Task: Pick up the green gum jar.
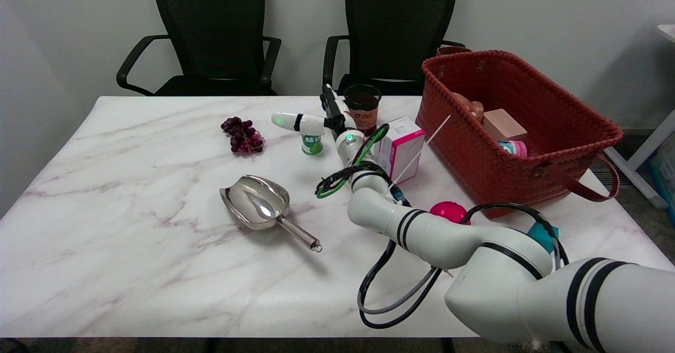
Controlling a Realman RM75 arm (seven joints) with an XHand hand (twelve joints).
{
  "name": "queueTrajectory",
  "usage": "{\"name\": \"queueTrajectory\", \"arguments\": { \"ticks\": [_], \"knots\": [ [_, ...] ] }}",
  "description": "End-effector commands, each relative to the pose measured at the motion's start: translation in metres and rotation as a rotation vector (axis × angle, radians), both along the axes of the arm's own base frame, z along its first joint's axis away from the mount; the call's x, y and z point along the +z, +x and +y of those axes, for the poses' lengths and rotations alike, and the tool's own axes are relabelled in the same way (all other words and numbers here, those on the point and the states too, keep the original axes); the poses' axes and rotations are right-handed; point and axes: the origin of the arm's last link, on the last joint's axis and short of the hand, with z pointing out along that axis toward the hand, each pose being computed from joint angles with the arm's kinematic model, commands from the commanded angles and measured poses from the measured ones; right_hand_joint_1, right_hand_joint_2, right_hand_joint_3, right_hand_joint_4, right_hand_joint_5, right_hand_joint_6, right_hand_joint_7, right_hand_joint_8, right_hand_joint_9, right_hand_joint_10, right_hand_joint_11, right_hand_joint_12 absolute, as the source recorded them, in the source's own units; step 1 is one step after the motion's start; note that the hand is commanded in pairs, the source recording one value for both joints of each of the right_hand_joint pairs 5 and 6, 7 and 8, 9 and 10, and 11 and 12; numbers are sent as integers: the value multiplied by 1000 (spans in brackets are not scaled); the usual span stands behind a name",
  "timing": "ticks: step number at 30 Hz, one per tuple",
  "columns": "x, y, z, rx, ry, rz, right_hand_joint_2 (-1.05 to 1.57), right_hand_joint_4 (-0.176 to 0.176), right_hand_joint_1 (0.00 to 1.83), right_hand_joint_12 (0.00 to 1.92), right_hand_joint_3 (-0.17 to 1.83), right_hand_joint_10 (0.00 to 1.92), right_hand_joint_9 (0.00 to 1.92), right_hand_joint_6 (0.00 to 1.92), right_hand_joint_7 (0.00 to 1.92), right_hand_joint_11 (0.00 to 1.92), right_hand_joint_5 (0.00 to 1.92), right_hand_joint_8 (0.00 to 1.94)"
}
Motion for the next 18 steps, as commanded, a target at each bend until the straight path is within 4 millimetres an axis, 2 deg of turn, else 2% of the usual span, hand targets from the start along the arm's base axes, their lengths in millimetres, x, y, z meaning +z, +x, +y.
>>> {"name": "queueTrajectory", "arguments": {
  "ticks": [1, 18],
  "knots": [
    [-3, -7, -1, -44, 22, 26, 278, 0, 1163, 0, 161, 69, 69, 0, 74, 0, 0, 74],
    [-2, -24, 5, -101, 29, 35, 277, 0, 1168, 0, 263, 59, 59, 0, 47, 0, 0, 47]
  ]
}}
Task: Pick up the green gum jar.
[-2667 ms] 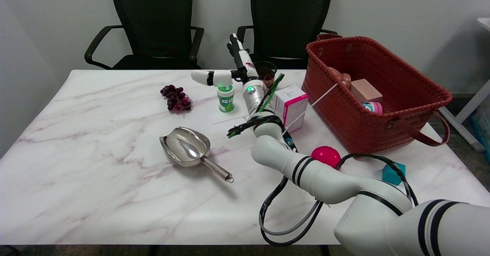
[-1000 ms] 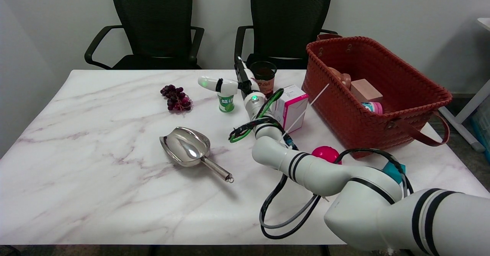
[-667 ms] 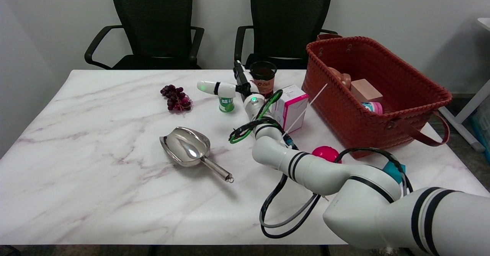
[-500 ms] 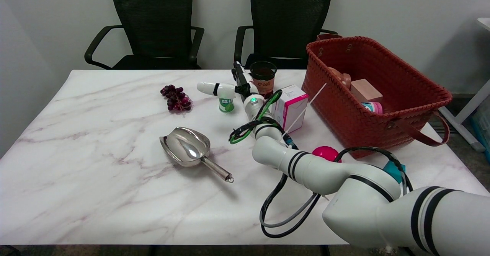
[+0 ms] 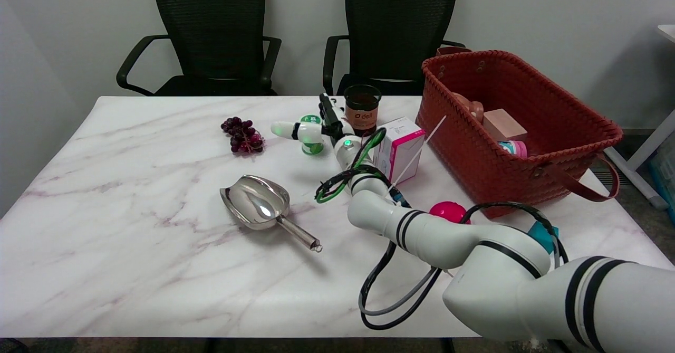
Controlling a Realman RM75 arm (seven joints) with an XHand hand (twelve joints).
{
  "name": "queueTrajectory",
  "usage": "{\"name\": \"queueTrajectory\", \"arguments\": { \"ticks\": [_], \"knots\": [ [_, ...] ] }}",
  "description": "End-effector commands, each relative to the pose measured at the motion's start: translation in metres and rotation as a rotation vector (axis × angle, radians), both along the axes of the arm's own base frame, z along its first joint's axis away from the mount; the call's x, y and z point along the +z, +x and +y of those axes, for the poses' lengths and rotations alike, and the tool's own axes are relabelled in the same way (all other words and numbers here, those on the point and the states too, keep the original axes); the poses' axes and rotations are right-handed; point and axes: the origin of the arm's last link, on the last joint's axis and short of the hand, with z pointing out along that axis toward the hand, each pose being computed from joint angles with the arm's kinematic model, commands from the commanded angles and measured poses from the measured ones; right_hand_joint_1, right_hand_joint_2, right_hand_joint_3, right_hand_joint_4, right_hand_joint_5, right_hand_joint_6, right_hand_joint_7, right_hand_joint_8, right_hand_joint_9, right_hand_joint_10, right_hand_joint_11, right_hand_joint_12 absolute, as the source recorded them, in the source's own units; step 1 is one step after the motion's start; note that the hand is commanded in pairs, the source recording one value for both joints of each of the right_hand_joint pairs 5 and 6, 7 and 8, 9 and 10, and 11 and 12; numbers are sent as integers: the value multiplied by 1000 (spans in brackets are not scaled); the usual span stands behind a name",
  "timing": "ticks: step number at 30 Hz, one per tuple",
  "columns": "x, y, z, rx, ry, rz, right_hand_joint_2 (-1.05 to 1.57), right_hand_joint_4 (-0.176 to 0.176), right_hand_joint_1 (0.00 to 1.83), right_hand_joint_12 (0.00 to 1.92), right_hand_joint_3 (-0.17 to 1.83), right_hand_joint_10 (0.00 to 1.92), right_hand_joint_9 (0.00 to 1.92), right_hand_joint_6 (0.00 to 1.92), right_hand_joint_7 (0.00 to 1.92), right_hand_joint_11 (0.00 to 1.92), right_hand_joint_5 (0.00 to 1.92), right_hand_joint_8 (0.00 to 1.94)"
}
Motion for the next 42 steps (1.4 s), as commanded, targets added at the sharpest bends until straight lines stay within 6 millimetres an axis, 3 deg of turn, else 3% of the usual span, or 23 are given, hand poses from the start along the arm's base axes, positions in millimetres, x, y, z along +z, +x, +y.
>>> {"name": "queueTrajectory", "arguments": {
  "ticks": [1, 14, 20, 32, 35, 39, 40, 42],
  "knots": [
    [2, -15, 5, -55, 4, 13, 279, 0, 1168, 0, 264, 59, 59, 0, 46, 0, 0, 46],
    [9, -21, 7, -78, -18, 8, 396, 0, 1152, 0, 236, 52, 52, 0, 50, 0, 0, 50],
    [3, -15, 4, -65, -8, 4, 447, 0, 1143, 0, 225, 51, 51, 0, 57, 0, 0, 57],
    [-1, -15, 2, -78, 6, -10, 582, 0, 1128, 0, 179, 196, 196, 84, 322, 0, 84, 322],
    [-2, -15, 2, -79, 9, -11, 612, 0, 1124, 0, 170, 222, 222, 114, 470, 0, 114, 470],
    [-3, -16, 2, -87, 10, -22, 652, 0, 1123, 24, 113, 566, 566, 199, 793, 24, 199, 793],
    [-2, -17, 3, -88, 7, -27, 657, 0, 1126, 122, 77, 688, 688, 394, 886, 122, 394, 886],
    [-2, -18, 3, -93, 3, -37, 658, 0, 1140, 384, 46, 846, 846, 604, 983, 384, 604, 983]
  ]
}}
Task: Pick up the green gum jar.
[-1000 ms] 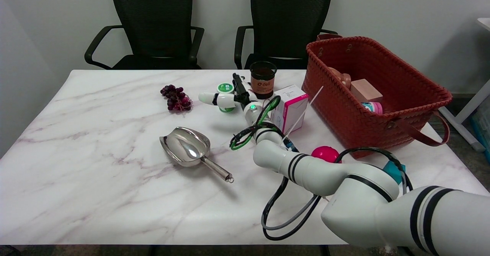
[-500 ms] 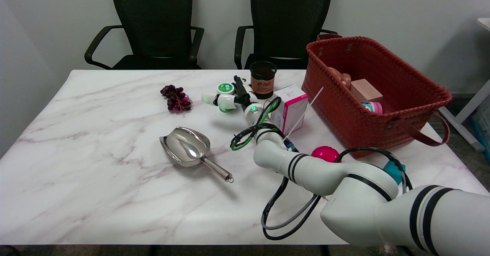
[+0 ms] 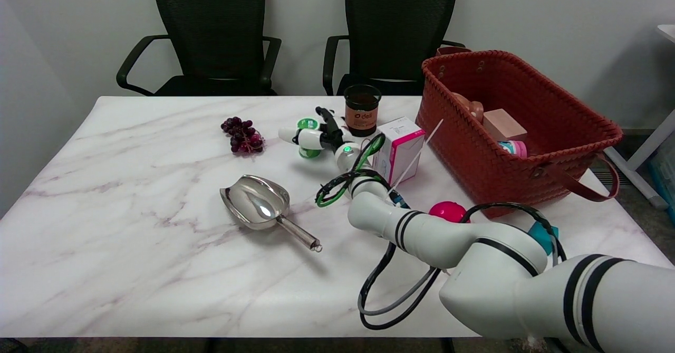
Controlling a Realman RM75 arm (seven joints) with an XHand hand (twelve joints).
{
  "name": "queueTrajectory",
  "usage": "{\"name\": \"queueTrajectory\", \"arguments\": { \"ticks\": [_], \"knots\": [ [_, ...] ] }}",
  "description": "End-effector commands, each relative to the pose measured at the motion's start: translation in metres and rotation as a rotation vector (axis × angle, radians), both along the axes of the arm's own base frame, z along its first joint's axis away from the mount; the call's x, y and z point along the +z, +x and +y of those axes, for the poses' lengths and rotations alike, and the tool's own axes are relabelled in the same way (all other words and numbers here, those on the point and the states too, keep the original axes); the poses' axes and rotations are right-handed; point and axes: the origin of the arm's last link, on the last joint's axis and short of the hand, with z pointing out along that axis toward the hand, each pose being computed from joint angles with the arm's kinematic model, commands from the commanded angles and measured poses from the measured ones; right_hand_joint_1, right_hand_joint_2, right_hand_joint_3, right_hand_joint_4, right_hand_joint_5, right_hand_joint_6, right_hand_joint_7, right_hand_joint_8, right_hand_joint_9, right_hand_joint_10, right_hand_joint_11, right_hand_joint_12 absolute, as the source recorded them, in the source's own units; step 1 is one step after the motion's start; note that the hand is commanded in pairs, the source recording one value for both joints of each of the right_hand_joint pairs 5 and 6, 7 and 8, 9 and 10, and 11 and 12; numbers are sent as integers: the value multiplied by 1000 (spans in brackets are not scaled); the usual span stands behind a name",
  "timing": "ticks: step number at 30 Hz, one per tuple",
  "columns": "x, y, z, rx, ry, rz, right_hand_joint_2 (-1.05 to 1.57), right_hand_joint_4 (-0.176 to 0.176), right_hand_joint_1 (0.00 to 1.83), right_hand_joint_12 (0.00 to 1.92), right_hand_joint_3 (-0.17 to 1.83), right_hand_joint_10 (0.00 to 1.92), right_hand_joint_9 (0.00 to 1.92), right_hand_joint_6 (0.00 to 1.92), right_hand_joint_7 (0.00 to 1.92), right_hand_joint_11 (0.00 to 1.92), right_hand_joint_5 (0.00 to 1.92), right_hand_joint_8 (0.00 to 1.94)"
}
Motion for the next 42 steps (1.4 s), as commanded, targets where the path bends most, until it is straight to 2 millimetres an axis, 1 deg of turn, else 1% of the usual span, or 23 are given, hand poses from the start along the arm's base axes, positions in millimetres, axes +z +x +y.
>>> {"name": "queueTrajectory", "arguments": {
  "ticks": [1, 2, 3, 4, 6, 8, 11, 12, 13, 17, 22, 24, 25, 26, 27, 29, 31, 36, 42],
  "knots": [
    [-2, -4, 1, -22, -3, -35, 658, 0, 1153, 448, 43, 876, 876, 655, 1007, 448, 655, 1007],
    [-2, -4, 1, -24, -4, -37, 658, 0, 1155, 577, 40, 939, 939, 765, 1065, 577, 765, 1065],
    [-2, -5, 2, -27, -5, -41, 667, 0, 1157, 661, 38, 980, 980, 898, 1120, 661, 898, 1120],
    [-3, -5, 2, -28, -5, -43, 687, 0, 1143, 704, 16, 1007, 1007, 942, 1147, 704, 942, 1147],
    [-3, -6, 2, -30, -5, -46, 721, 0, 1130, 778, 12, 1048, 1048, 1062, 1187, 778, 1062, 1187],
    [-4, -7, 3, -31, -5, -48, 774, 0, 1134, 827, 16, 1080, 1080, 1303, 1222, 827, 1303, 1222],
    [-4, -6, 3, -28, -3, -50, 826, 0, 1135, 893, 15, 1130, 1130, 1729, 1284, 893, 1729, 1284],
    [-4, -6, 3, -27, -4, -50, 843, 0, 1135, 915, 15, 1147, 1147, 1851, 1308, 915, 1851, 1308],
    [-4, -7, 3, -27, -6, -50, 853, 0, 1135, 930, 14, 1162, 1162, 1920, 1329, 930, 1920, 1329],
    [-4, -6, 4, -18, -6, -54, 862, 0, 1144, 976, 23, 1216, 1216, 1920, 1405, 976, 1920, 1405],
    [-5, 1, 3, 15, 2, -62, 891, 0, 1152, 1008, 13, 1227, 1227, 1920, 1418, 1008, 1920, 1418],
    [-4, 6, 2, 40, 0, -66, 971, 0, 1179, 1053, 69, 1237, 1237, 1920, 1429, 1053, 1920, 1429],
    [-4, 8, 2, 52, -2, -68, 1074, 0, 1200, 1107, 206, 1258, 1258, 1920, 1450, 1107, 1920, 1450],
    [-3, 12, 2, 71, -7, -70, 1201, 0, 1219, 1182, 340, 1287, 1287, 1920, 1477, 1182, 1920, 1477],
    [-2, 15, 2, 89, -12, -67, 1280, 0, 1230, 1242, 418, 1307, 1307, 1920, 1496, 1242, 1920, 1496],
    [-1, 23, 2, 128, -18, -68, 1368, 0, 1238, 1344, 489, 1330, 1330, 1920, 1521, 1344, 1920, 1521],
    [2, 30, 2, 162, -24, -70, 1405, 0, 1241, 1396, 513, 1345, 1345, 1920, 1535, 1396, 1920, 1535],
    [13, 47, 5, 249, -42, -74, 1463, 0, 1229, 1448, 538, 1370, 1370, 1920, 1563, 1448, 1920, 1563],
    [26, 85, 9, 404, -63, -83, 1504, 0, 1217, 1475, 548, 1392, 1392, 1920, 1579, 1475, 1920, 1579]
  ]
}}
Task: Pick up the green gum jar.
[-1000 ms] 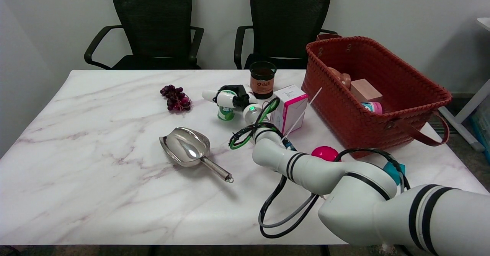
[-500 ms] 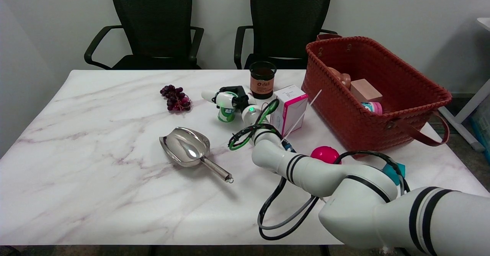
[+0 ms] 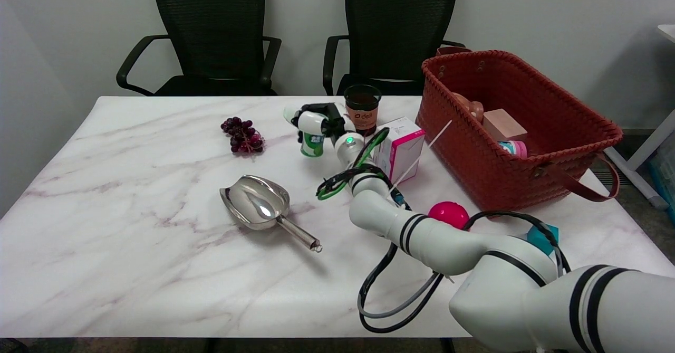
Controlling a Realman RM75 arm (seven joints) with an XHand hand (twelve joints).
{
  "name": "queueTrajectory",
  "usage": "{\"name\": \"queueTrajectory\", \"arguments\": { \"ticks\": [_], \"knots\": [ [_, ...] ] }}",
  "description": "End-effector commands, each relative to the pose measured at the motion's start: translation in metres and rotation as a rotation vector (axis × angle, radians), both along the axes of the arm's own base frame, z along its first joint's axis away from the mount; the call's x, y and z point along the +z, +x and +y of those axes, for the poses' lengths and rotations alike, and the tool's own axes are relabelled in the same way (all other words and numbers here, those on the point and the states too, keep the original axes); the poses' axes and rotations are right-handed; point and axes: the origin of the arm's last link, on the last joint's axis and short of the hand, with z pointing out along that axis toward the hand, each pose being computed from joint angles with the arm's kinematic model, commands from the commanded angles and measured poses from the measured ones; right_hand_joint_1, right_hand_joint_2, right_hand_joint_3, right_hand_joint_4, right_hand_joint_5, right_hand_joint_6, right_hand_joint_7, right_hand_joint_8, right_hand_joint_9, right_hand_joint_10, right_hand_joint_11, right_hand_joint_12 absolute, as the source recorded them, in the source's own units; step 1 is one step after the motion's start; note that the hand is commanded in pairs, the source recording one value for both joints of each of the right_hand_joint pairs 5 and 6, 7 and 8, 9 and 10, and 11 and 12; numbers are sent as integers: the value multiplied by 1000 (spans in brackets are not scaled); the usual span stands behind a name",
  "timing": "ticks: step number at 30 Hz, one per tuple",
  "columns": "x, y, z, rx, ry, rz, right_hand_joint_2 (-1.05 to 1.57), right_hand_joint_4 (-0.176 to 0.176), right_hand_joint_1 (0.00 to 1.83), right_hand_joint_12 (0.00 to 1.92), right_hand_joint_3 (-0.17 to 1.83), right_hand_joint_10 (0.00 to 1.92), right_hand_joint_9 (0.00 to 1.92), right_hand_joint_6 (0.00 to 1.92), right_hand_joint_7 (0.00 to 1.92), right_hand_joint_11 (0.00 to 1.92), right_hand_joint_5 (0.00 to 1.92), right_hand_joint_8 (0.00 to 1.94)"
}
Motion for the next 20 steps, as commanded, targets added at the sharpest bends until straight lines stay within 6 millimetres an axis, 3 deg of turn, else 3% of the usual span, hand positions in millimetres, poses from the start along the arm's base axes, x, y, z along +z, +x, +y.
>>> {"name": "queueTrajectory", "arguments": {
  "ticks": [1, 12, 20],
  "knots": [
    [30, 71, 9, 315, -57, -15, 1512, 0, 1214, 1478, 548, 1394, 1394, 1920, 1581, 1478, 1920, 1581],
    [50, 132, 28, 510, -85, 107, 1570, 0, 1179, 1504, 560, 1420, 1420, 1920, 1600, 1504, 1920, 1600],
    [76, 169, 43, 593, -165, 278, 1571, 0, 1211, 1528, 575, 1446, 1446, 1920, 1621, 1528, 1920, 1621]
  ]
}}
